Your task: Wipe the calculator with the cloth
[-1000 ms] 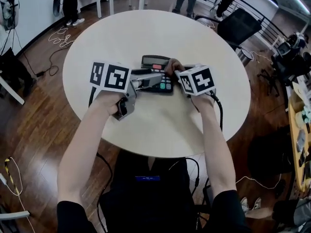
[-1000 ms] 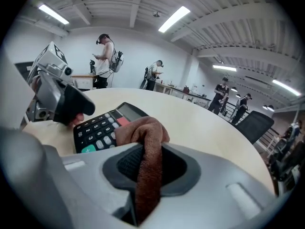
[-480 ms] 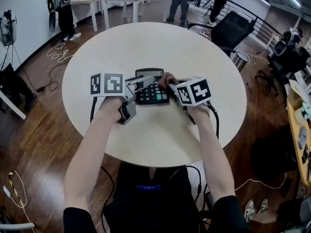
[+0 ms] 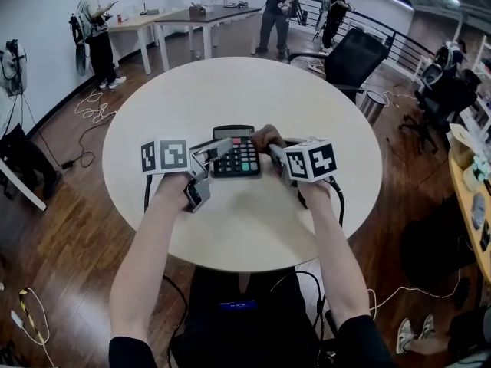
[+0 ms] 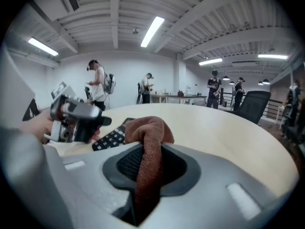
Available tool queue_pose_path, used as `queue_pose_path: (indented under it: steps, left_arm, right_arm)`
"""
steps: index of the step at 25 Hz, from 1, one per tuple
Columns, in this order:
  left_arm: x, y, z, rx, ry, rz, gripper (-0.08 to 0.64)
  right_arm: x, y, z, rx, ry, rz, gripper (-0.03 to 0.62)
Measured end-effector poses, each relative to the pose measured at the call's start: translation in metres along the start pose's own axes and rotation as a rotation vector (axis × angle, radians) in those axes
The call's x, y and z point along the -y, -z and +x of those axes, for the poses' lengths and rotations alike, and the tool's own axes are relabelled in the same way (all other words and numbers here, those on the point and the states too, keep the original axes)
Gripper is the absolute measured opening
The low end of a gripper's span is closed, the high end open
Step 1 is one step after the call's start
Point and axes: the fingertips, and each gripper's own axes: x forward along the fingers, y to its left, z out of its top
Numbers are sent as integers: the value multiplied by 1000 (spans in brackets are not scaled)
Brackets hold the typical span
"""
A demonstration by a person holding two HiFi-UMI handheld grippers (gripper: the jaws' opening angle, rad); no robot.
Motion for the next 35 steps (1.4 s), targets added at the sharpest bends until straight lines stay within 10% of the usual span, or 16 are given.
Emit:
queue_pose_path:
  steps: [8,15,35]
  left_arm:
    - [82,29,-65,124,109,119,224]
    - [163,52,-120,228,169,184,224]
    - [204,57,-175,427,179,137,222]
  right_arm:
    - [-37,-51,-147,540,-450,428,78]
    - [-97,-44,-229,658,-669,451,78]
    - [-128,-50,-290,745,-724,321,78]
